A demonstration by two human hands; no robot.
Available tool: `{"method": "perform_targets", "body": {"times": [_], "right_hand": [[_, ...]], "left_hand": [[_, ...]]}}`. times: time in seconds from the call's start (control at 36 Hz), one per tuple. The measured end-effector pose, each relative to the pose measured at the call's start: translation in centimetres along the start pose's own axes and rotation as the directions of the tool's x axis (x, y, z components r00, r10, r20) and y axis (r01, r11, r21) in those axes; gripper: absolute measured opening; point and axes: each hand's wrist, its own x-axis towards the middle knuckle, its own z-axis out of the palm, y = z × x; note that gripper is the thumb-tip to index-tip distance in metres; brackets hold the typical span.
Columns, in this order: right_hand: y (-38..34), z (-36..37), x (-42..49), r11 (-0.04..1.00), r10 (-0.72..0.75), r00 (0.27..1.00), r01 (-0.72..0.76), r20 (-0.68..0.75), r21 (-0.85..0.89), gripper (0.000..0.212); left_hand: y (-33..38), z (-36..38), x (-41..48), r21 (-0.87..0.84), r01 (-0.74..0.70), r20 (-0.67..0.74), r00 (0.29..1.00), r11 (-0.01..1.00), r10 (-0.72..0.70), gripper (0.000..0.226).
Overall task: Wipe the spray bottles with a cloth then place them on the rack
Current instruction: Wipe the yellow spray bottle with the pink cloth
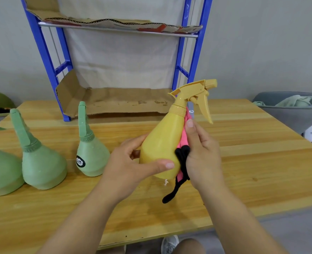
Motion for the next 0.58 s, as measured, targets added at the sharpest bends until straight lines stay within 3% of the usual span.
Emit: {"method": "perform_targets", "body": {"times": [0.08, 0.19, 0.25, 0.44, 0.58], "right_hand": [[-0.2, -0.2, 0.0, 1.000, -0.004, 0.999, 0.004, 0.048, -0.001, 0.038], [-0.8, -0.9, 0.4, 0.964, 0.094, 0.989, -0.120, 0.116, 0.239, 0.025], [-0.9, -1.1, 0.6, 0.951, 0.090, 0.987, -0.124, 0.132, 0.283, 0.027], [-0.3, -0.6, 0.7, 0.940, 0.128, 0.992, -0.123, 0.006, 0.319, 0.028], [0.0, -0.3, 0.5, 0.983, 0.079, 0.996, -0.071, -0.041, 0.168, 0.028]], "left_hand": [[0.3, -0.3, 0.0, -0.171, 0.012, 0.002, 1.000, 0.985, -0.012, 0.070], [0.5, -0.6, 0.0, -0.395, 0.104, 0.063, 0.994, 0.913, -0.086, 0.085], [0.6, -0.7, 0.1, -0.446, 0.112, 0.116, 0.991, 0.888, -0.067, 0.080], [1.3, 0.0, 0.0, -0.329, 0.122, 0.136, 0.987, 0.936, -0.081, 0.045], [1.5, 0.7, 0.2, -0.321, 0.060, -0.049, 0.996, 0.945, -0.079, 0.045]]}}
